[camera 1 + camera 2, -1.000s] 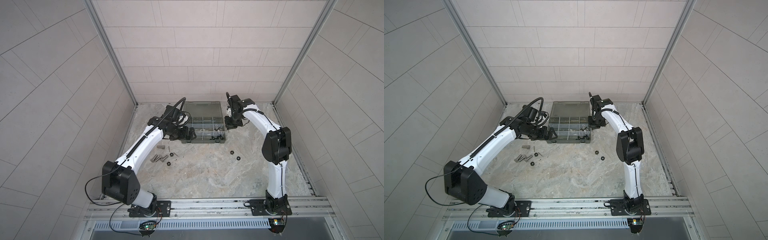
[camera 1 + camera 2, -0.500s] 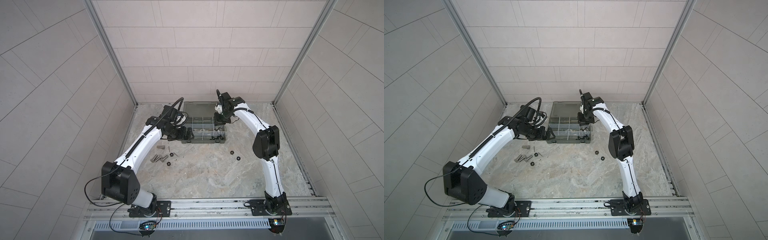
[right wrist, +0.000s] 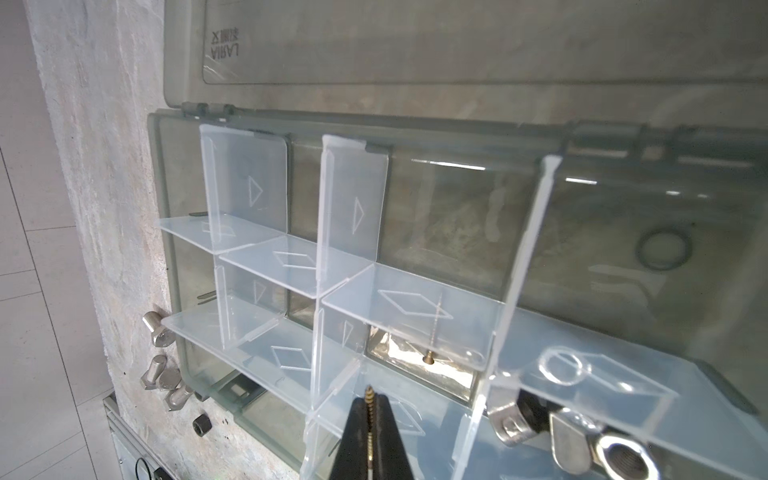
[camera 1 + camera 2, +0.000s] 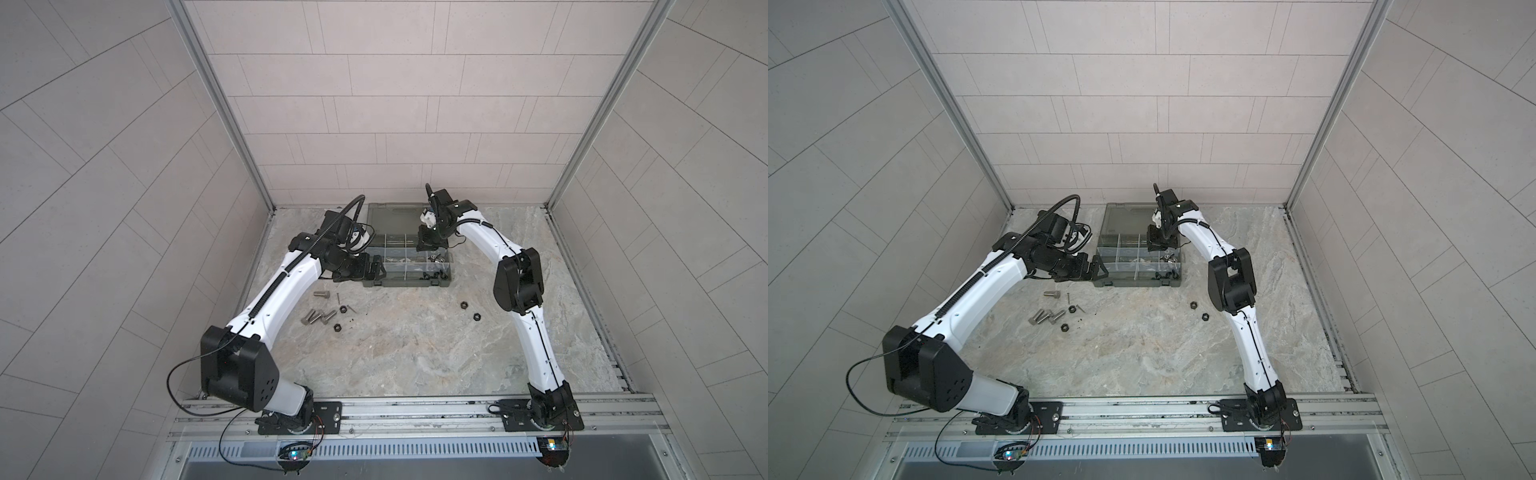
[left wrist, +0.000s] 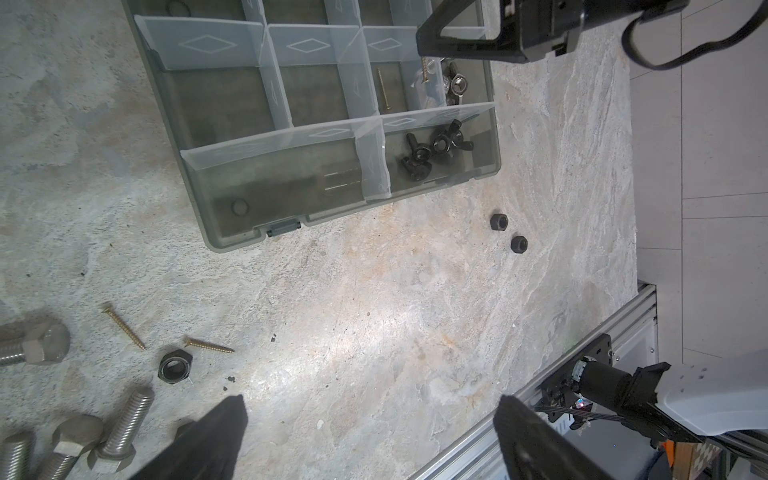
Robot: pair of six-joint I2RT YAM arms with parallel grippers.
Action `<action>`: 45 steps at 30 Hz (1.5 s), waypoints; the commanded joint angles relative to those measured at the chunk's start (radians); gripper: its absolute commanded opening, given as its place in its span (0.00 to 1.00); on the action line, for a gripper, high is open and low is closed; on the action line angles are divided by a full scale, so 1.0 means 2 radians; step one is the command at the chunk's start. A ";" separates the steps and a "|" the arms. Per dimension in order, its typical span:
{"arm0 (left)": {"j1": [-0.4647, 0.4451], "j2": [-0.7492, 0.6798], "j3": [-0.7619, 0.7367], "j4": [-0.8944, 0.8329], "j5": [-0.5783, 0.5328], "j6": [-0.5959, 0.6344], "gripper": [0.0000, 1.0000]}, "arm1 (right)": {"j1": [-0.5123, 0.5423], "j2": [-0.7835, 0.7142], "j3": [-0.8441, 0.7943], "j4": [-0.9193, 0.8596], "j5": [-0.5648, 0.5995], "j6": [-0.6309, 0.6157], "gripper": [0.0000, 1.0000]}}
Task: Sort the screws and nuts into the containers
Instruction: 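Lower the brass screw into a compartment and open the right gripper, then withdraw the right gripper while the left gripper moves to a brass screw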
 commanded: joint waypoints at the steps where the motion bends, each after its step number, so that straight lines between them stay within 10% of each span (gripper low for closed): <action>1: 0.003 -0.013 -0.002 -0.013 -0.006 0.008 1.00 | 0.003 0.008 0.011 0.008 -0.004 0.009 0.00; 11: 0.009 -0.008 -0.001 -0.016 -0.002 0.009 1.00 | 0.003 0.024 0.009 0.005 -0.001 0.002 0.00; 23: 0.011 -0.004 0.000 -0.016 -0.007 0.008 1.00 | 0.001 -0.011 0.004 -0.010 0.012 -0.026 0.32; 41: 0.011 -0.037 -0.087 0.009 -0.072 -0.029 1.00 | 0.033 -0.247 -0.186 -0.092 0.077 -0.128 0.44; 45: 0.012 -0.030 -0.102 0.021 -0.084 -0.061 0.97 | 0.044 -0.317 -0.285 -0.075 0.100 -0.118 0.76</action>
